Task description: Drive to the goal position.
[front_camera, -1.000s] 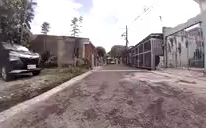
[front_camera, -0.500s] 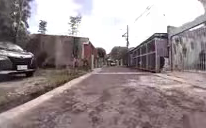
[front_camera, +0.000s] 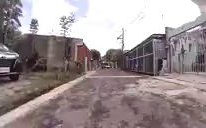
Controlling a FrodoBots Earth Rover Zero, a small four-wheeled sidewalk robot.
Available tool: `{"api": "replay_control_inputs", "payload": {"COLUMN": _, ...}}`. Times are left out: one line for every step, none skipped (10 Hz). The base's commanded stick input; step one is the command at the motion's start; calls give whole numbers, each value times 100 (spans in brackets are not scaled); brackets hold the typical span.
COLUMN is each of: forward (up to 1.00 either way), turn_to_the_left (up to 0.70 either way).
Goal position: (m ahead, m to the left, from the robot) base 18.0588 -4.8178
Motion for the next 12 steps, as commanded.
{"api": "replay_control_inputs", "payload": {"forward": 100, "turn_to_the_left": 0}}
{"api": "replay_control_inputs", "payload": {"forward": 100, "turn_to_the_left": -1}}
{"api": "replay_control_inputs", "payload": {"forward": 100, "turn_to_the_left": -15}}
{"api": "replay_control_inputs", "payload": {"forward": 100, "turn_to_the_left": -24}}
{"api": "replay_control_inputs", "payload": {"forward": 100, "turn_to_the_left": 0}}
{"api": "replay_control_inputs", "payload": {"forward": 100, "turn_to_the_left": 0}}
{"api": "replay_control_inputs", "payload": {"forward": 100, "turn_to_the_left": 0}}
{"api": "replay_control_inputs", "payload": {"forward": 100, "turn_to_the_left": -3}}
{"api": "replay_control_inputs", "payload": {"forward": 100, "turn_to_the_left": -3}}
{"api": "replay_control_inputs", "payload": {"forward": 100, "turn_to_the_left": 0}}
{"api": "replay_control_inputs", "payload": {"forward": 100, "turn_to_the_left": 0}}
{"api": "replay_control_inputs", "payload": {"forward": 100, "turn_to_the_left": 0}}
